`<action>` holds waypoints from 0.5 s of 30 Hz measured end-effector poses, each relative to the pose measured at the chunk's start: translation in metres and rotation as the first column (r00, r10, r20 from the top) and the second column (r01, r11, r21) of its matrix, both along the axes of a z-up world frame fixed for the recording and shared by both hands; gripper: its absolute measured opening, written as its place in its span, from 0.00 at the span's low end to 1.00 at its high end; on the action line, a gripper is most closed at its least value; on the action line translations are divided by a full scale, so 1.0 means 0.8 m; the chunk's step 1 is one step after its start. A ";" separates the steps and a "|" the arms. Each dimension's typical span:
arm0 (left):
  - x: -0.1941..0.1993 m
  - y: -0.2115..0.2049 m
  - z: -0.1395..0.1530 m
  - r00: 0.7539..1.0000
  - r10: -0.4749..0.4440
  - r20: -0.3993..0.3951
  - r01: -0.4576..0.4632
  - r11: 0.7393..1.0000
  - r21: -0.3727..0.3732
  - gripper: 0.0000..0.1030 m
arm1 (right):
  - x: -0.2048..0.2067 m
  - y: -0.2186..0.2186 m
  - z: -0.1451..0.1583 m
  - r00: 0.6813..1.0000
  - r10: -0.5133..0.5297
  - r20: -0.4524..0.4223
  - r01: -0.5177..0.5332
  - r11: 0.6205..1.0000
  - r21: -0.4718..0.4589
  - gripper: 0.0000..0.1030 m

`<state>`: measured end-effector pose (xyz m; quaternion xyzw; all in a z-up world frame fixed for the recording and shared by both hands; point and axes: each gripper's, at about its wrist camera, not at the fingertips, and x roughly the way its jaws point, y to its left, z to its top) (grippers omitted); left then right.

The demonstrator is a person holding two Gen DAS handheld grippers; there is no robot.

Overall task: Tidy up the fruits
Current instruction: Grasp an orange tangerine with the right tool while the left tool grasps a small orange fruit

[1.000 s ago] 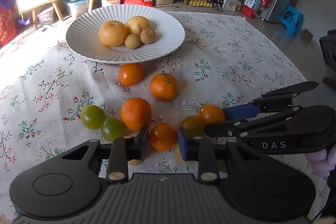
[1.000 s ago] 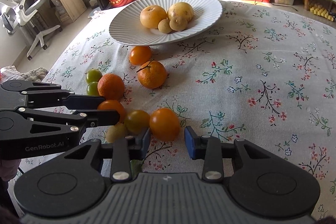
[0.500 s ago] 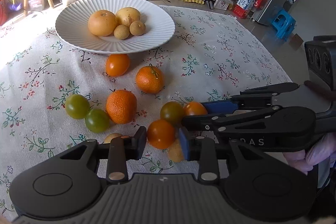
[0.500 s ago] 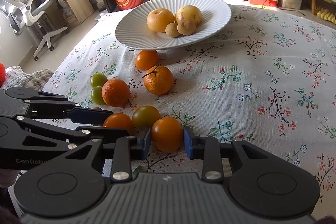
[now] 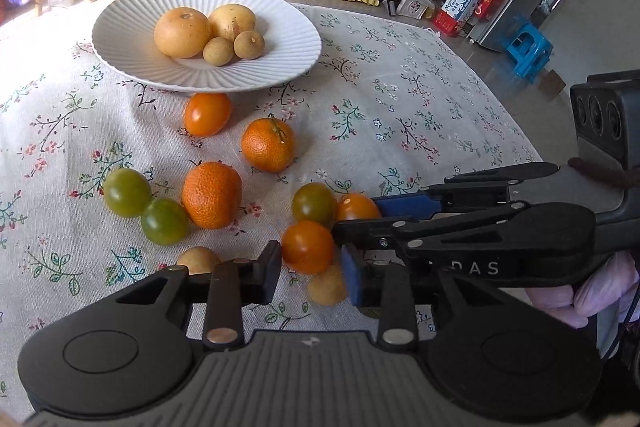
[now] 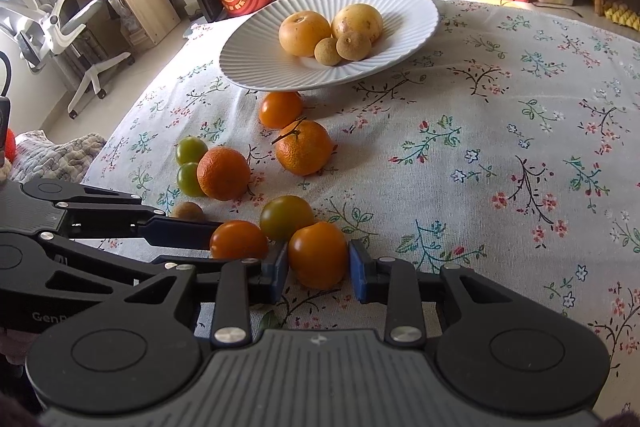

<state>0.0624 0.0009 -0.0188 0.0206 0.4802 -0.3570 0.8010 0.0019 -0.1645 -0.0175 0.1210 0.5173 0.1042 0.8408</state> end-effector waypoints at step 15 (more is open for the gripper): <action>0.009 0.011 0.016 0.998 0.068 0.006 -0.067 0.996 -0.067 0.10 | 0.008 -0.015 0.020 0.998 -0.057 0.023 0.056 0.998 0.042 0.28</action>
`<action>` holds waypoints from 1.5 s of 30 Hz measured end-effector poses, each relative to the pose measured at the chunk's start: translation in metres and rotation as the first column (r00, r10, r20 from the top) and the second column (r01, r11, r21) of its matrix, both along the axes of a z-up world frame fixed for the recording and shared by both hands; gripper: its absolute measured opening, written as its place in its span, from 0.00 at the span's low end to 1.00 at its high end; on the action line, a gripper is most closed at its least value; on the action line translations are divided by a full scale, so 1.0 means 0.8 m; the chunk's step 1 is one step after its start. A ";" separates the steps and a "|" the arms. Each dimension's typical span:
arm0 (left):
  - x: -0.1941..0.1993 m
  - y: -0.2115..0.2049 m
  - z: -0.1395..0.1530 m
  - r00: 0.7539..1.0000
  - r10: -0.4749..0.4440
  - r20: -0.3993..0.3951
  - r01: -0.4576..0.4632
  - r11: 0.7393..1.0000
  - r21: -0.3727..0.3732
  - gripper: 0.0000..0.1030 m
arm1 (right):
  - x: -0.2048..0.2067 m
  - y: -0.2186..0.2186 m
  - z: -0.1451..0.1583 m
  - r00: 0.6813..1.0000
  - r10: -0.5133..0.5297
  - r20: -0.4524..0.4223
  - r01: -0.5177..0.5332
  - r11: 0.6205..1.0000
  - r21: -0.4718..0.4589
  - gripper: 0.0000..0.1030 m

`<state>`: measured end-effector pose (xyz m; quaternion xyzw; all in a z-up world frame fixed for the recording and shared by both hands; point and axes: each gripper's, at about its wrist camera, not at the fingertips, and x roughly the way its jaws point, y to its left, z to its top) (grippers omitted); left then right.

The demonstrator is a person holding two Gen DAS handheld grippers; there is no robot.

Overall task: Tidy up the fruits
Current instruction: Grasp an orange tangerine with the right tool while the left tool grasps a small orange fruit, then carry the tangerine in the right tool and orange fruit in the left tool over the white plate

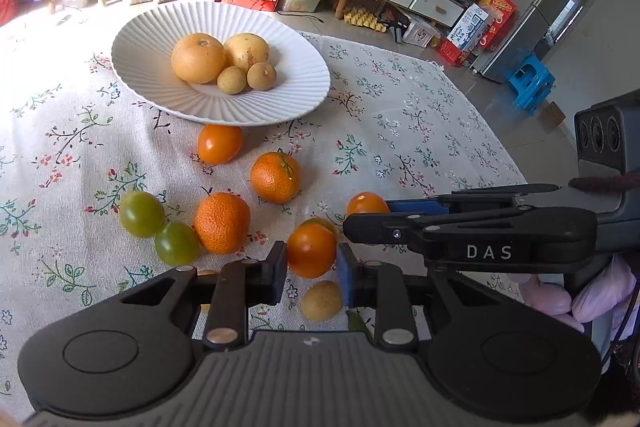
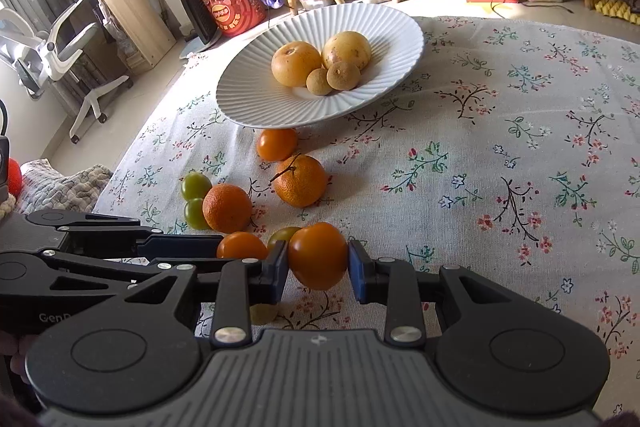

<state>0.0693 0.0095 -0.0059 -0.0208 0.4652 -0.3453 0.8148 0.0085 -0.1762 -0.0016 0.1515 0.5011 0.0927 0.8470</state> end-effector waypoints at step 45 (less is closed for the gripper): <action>0.122 -0.022 -0.004 0.972 0.075 0.224 -0.098 0.991 0.093 0.10 | 0.165 -0.020 -0.013 0.993 -0.053 0.101 0.063 0.992 -0.106 0.28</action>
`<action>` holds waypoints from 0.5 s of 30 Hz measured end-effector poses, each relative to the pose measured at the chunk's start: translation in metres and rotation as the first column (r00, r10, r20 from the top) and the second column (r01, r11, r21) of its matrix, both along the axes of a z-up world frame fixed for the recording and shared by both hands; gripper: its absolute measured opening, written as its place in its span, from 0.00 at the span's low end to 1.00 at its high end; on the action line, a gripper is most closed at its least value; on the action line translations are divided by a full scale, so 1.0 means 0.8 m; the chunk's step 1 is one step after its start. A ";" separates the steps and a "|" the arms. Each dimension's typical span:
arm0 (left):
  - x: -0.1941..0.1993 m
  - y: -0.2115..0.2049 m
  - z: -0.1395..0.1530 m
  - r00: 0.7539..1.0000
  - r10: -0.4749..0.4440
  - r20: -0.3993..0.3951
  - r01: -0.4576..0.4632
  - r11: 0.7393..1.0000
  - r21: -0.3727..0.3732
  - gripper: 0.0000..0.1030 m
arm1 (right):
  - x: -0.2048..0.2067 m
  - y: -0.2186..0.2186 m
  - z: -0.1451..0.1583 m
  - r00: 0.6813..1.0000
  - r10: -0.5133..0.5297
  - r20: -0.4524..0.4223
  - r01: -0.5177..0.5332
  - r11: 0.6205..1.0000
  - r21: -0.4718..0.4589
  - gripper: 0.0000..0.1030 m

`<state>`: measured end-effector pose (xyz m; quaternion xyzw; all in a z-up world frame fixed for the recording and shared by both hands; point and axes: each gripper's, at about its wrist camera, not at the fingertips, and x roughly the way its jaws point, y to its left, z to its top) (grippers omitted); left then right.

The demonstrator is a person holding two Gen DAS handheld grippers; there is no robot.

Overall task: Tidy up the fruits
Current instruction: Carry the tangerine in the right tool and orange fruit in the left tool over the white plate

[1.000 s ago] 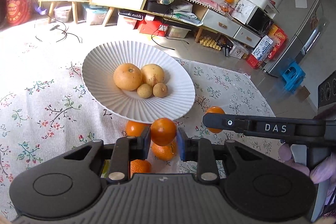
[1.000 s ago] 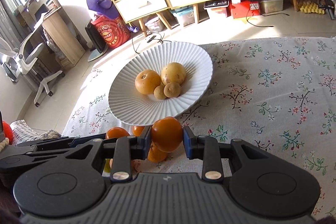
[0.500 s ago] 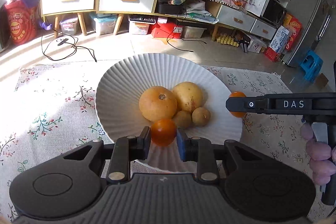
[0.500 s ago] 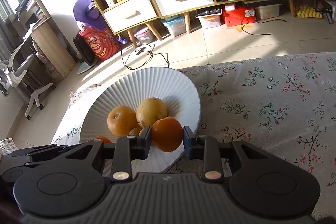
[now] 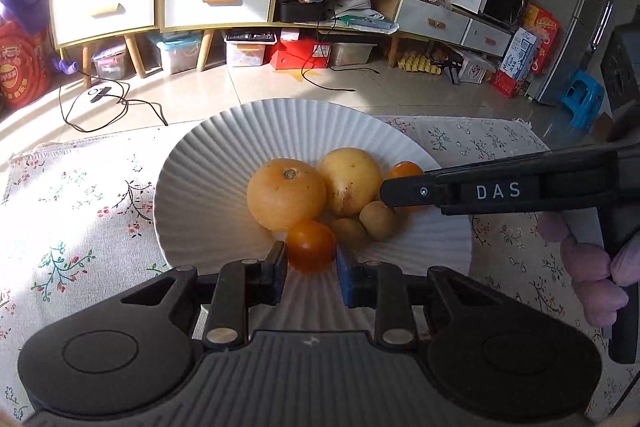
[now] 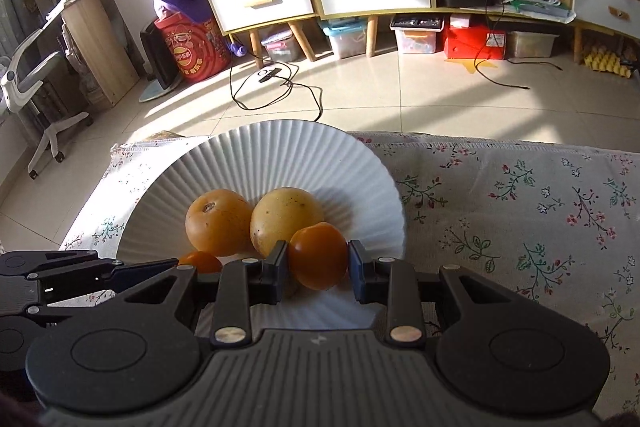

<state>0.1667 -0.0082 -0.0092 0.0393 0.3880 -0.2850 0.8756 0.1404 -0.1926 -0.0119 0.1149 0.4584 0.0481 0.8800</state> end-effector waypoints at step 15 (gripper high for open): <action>0.001 -0.008 0.000 1.000 0.003 0.019 -0.004 1.000 0.023 0.15 | 0.001 -0.002 0.004 1.000 0.004 0.005 -0.004 1.000 0.002 0.30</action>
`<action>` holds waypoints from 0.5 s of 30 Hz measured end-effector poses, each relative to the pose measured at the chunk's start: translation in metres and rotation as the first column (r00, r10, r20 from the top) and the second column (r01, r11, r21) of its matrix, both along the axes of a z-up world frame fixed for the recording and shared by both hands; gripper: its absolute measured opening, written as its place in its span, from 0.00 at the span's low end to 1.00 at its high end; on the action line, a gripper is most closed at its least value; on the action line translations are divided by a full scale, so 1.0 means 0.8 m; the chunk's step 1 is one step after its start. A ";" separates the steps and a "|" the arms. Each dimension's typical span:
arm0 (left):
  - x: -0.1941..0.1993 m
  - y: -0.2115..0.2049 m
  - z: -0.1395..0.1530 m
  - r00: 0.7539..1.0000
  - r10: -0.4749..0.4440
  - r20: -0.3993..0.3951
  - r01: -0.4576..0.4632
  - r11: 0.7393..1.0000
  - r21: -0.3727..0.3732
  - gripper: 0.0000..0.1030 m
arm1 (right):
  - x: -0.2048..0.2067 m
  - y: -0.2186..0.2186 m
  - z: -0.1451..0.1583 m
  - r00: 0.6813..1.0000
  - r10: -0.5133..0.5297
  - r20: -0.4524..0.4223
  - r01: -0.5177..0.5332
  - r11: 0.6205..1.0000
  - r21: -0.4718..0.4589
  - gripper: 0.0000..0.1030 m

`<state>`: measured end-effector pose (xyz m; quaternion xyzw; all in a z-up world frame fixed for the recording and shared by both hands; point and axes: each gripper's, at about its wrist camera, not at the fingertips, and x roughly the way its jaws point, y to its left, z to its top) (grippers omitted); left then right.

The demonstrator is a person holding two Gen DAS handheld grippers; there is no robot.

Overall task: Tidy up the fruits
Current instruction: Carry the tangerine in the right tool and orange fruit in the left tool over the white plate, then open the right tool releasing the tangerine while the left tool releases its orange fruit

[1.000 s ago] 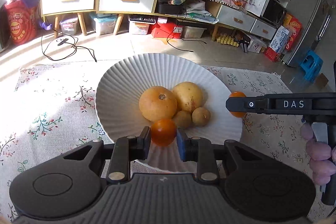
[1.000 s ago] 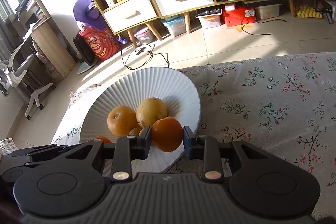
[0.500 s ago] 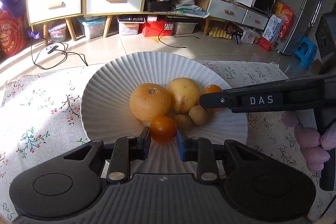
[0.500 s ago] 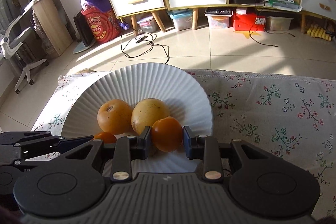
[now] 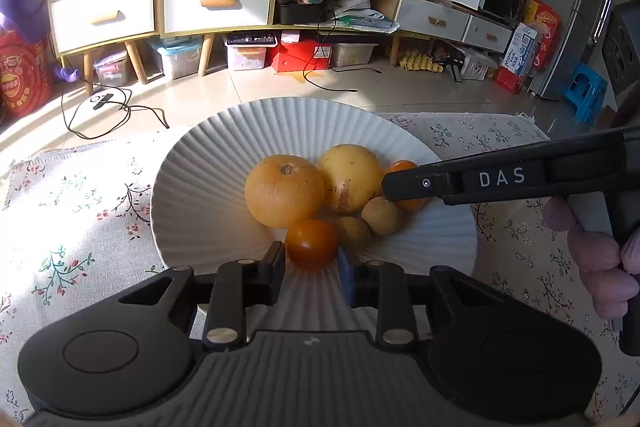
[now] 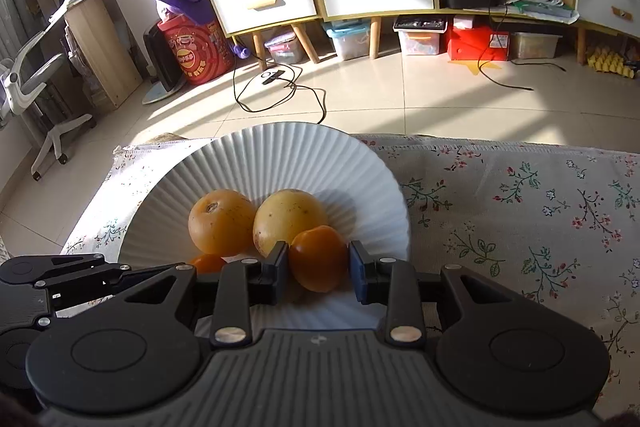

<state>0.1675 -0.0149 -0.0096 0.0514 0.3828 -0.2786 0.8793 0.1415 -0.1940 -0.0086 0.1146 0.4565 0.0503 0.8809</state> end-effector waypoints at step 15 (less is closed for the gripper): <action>-0.028 0.003 0.023 0.999 0.026 0.027 -0.026 0.999 0.019 0.49 | -0.026 -0.006 0.029 1.000 -0.013 0.018 0.013 1.000 -0.003 0.47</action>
